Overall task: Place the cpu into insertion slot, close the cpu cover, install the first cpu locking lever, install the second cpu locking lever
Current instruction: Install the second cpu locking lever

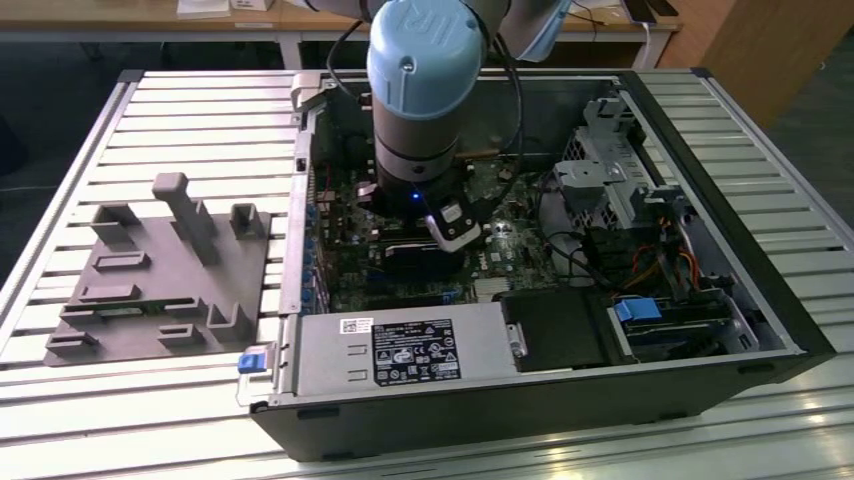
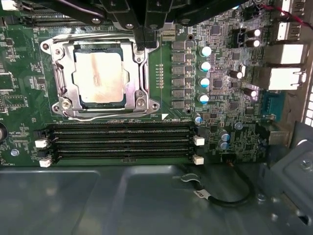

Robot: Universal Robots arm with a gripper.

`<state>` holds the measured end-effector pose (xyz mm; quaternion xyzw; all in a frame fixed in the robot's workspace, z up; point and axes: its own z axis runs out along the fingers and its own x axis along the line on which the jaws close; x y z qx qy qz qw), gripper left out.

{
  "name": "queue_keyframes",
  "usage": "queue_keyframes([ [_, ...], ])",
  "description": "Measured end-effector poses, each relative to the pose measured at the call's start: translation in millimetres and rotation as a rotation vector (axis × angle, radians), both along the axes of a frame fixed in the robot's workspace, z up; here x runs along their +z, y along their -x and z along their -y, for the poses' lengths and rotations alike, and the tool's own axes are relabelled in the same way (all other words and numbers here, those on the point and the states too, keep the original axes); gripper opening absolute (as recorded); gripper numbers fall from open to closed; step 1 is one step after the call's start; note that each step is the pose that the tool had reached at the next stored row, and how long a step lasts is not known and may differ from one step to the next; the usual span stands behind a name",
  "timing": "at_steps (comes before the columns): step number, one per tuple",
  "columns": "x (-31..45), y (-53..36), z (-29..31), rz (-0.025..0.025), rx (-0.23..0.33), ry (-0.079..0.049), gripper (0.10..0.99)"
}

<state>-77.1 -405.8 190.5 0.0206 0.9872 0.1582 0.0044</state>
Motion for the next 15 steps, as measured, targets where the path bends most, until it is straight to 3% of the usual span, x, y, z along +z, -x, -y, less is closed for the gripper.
queue_keyframes([
  [7,-2.1,2.6,-0.3,0.0001,0.000,-0.009,0.106],
  [15,-4.3,6.5,-1.2,0.0000,0.000,-0.010,0.106],
])
